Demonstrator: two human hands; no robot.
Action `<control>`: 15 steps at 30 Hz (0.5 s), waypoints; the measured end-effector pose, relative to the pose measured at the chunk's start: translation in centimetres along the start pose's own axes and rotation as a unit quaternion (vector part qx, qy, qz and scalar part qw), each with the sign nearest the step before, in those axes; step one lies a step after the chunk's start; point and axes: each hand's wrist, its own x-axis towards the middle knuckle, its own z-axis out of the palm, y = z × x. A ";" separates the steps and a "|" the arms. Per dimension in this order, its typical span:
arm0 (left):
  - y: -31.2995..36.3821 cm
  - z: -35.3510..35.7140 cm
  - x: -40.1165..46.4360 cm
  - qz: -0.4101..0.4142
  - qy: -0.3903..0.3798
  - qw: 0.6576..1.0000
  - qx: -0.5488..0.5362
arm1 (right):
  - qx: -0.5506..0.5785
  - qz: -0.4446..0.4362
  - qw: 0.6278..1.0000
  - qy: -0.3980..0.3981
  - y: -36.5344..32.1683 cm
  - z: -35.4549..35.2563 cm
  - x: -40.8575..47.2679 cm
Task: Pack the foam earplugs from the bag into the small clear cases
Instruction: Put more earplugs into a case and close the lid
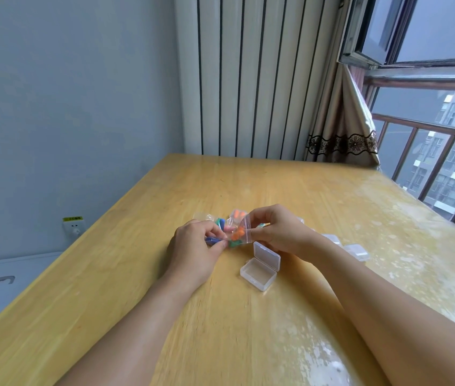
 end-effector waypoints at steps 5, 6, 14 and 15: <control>0.2 0.0 0.0 0.008 -0.015 1.000 -0.003 | 0.001 -0.005 0.999 -0.037 0.1 -0.3 -0.1; 0.2 0.0 0.0 0.004 -0.013 1.000 -0.001 | 0.013 -0.003 0.999 -0.047 0.1 -0.4 -0.1; 0.4 0.1 -0.1 -0.007 0.004 1.000 -0.004 | 0.069 -0.004 0.992 -0.108 0.7 -1.5 -0.2; 0.4 0.1 -0.1 -0.007 0.006 1.000 -0.005 | 0.064 -0.005 0.993 -0.101 0.8 -1.4 -0.1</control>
